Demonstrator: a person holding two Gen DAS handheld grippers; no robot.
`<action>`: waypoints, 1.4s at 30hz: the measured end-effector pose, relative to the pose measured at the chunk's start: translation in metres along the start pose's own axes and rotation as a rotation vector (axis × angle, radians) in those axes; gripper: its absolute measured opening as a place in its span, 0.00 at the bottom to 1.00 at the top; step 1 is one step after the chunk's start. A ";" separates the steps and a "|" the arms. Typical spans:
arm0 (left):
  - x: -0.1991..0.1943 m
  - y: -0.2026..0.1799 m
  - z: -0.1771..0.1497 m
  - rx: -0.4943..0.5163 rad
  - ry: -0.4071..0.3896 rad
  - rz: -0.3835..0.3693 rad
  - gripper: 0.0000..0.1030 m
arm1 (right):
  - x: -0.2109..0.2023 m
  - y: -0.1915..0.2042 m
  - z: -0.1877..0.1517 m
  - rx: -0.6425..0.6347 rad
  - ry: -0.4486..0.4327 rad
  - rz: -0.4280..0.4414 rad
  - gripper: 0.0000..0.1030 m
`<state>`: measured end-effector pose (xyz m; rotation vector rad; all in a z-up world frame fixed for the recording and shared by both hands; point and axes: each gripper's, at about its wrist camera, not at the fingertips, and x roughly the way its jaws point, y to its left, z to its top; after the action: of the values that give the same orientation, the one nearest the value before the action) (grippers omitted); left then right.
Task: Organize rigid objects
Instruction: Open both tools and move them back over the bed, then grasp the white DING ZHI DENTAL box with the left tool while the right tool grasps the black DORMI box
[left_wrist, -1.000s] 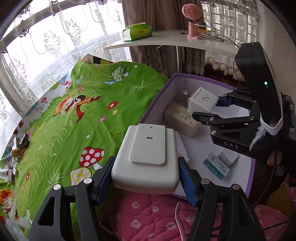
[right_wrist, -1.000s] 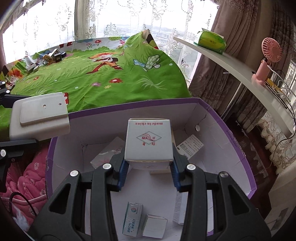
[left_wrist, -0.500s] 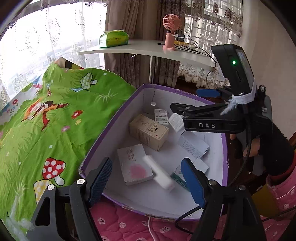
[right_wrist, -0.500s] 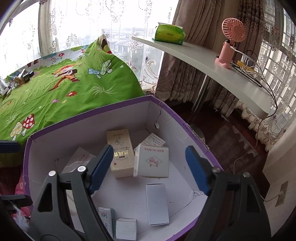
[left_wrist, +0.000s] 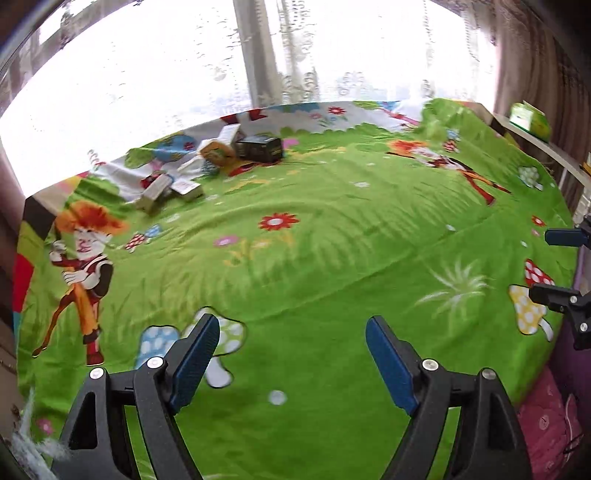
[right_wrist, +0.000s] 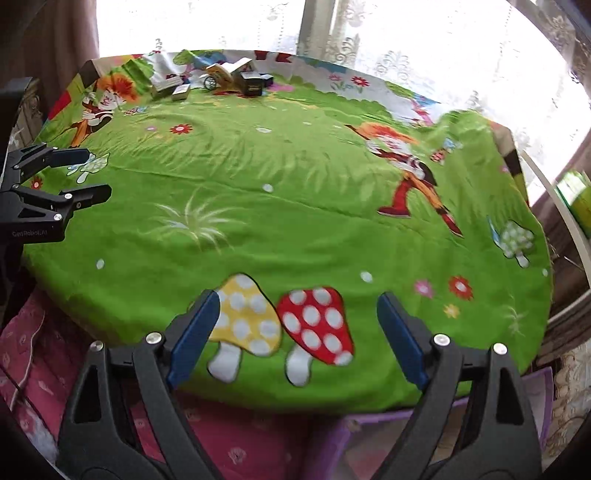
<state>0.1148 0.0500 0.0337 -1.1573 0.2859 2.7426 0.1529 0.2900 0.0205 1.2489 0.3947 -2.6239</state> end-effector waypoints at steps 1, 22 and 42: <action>0.007 0.019 0.000 -0.038 0.002 0.022 0.81 | 0.015 0.012 0.016 -0.025 0.001 0.018 0.86; 0.046 0.107 0.001 -0.271 0.108 0.012 0.81 | 0.259 0.049 0.303 -0.082 0.020 0.132 0.86; 0.218 0.144 0.172 -0.438 0.168 0.174 0.81 | 0.128 0.021 0.182 -0.087 -0.119 0.308 0.41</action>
<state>-0.1857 -0.0355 0.0110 -1.5355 -0.2226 2.9538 -0.0522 0.2015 0.0272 1.0285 0.2682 -2.3779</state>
